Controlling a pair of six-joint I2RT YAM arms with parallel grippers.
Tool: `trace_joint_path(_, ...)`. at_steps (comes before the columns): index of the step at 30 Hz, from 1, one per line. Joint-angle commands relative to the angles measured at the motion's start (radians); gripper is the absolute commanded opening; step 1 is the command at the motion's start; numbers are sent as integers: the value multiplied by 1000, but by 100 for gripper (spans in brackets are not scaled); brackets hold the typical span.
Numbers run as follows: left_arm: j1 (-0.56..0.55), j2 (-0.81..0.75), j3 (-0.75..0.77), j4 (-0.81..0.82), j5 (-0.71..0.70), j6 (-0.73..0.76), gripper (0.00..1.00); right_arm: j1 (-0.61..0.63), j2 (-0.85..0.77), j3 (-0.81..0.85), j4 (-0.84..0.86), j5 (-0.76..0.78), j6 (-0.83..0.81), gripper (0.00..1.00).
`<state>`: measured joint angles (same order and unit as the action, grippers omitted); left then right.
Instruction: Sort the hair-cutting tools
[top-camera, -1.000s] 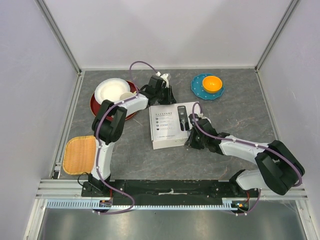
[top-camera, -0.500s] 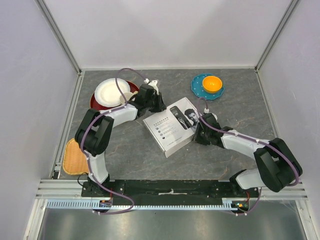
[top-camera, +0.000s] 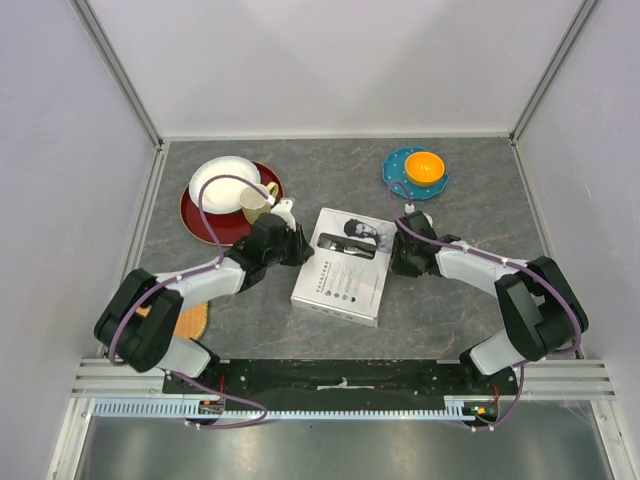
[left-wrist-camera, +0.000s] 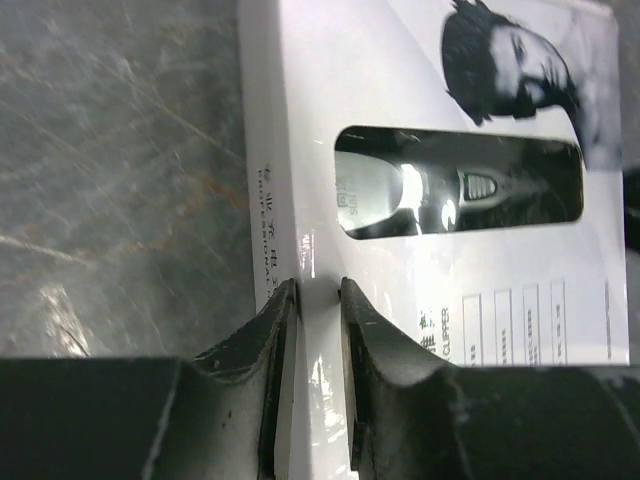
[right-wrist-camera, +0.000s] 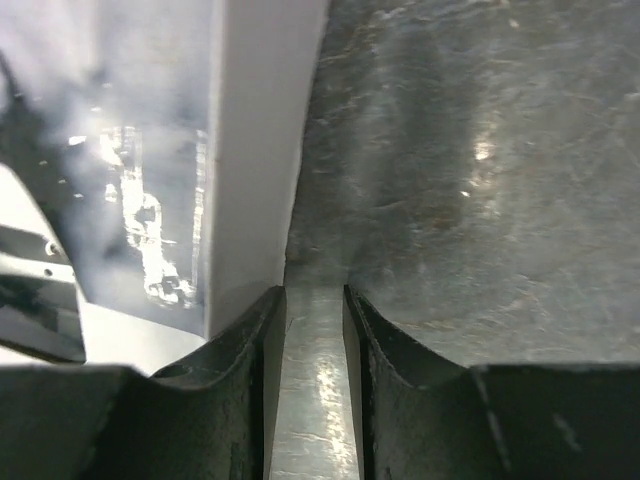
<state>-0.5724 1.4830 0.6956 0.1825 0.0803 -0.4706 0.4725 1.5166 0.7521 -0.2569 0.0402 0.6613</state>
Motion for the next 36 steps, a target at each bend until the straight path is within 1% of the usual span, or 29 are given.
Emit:
trace_joint_path(1,-103,-73,-80,75,205,-43,28,6,-39,96,68,-5,29,39)
trace_joint_path(2,-103,-79,-80,58,175,-43,28,-9,-41,105,23,22,37,39)
trace_joint_path(3,-103,-98,-76,40,109,-45,28,-40,-41,113,-5,93,50,37)
trace_joint_path(5,-103,-119,-76,8,53,-43,29,-72,-64,107,-15,147,64,31)
trace_joint_path(6,-101,-130,-77,2,2,-45,29,-98,-67,104,-10,162,61,29)
trace_joint_path(9,-103,-158,-79,-20,-77,-62,32,-129,-55,115,24,161,44,28)
trace_joint_path(11,-101,-153,-74,-37,-125,-68,35,-140,-13,142,41,144,44,27)
trace_joint_path(15,-101,-122,-50,-58,-122,-75,36,-173,71,177,87,81,50,24)
trace_joint_path(19,-99,-86,-42,-66,-108,-88,36,-207,169,207,163,-37,41,21)
trace_joint_path(22,-96,-47,-27,-67,-85,-80,36,-216,226,228,182,-124,43,18)
trace_joint_path(23,-95,-40,-22,-67,-42,-76,36,-215,235,227,214,-155,41,17)
trace_joint_path(25,-96,-15,-11,-61,-16,-65,36,-216,263,217,251,-248,37,15)
trace_joint_path(26,-96,-9,-8,-49,30,-60,36,-215,273,214,301,-284,31,15)
trace_joint_path(27,-95,3,-11,-14,62,-47,37,-215,293,214,312,-337,29,14)
trace_joint_path(28,-95,8,-10,-2,87,-45,37,-216,303,217,321,-356,27,13)
trace_joint_path(30,-93,23,4,6,116,-48,37,-216,309,217,323,-359,29,12)
trace_joint_path(33,-87,34,27,-9,96,-57,37,-216,259,216,269,-268,34,12)
trace_joint_path(34,-87,27,30,-17,85,-59,37,-216,239,219,260,-194,40,13)
trace_joint_path(35,-86,19,35,-21,67,-60,37,-216,219,222,184,-157,53,14)
trace_joint_path(36,-84,10,39,-29,59,-56,38,-218,176,225,157,-123,60,15)
